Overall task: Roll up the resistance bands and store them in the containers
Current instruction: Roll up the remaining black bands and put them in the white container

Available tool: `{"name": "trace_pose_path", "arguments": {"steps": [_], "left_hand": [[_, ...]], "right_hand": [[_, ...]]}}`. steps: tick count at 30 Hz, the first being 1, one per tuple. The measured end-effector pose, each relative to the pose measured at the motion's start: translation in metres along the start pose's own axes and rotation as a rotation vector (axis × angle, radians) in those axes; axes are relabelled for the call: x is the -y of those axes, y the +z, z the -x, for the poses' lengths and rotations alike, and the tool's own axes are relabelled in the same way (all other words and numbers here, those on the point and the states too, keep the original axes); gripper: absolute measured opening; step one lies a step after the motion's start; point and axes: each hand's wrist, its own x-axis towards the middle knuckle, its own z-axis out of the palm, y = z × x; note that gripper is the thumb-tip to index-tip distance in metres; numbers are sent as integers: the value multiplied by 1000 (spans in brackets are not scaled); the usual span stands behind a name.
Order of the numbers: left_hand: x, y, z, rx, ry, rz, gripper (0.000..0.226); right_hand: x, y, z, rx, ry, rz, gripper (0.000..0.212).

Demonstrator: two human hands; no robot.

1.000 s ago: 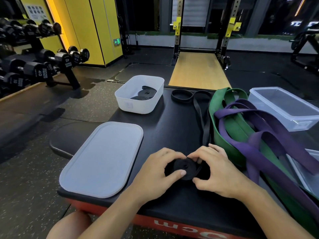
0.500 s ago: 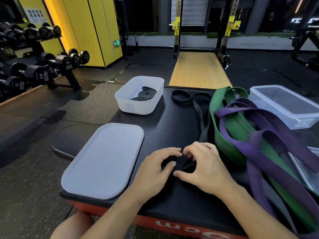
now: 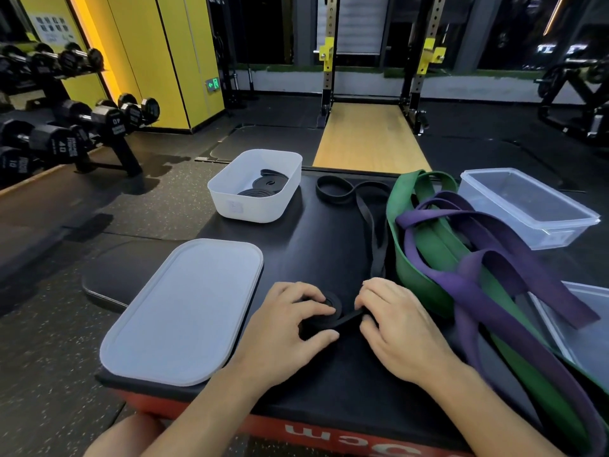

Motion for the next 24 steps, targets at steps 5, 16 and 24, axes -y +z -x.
{"name": "trace_pose_path", "arguments": {"steps": [5, 16, 24], "left_hand": [[2, 1, 1, -22, 12, 19, 34], [0, 2, 1, -46, 21, -18, 31], [-2, 3, 2, -79, 8, -6, 37]], "right_hand": [[10, -10, 8, -194, -39, 170, 10], [13, -7, 7, -72, 65, 130, 33], [28, -2, 1, 51, 1, -69, 16]]}}
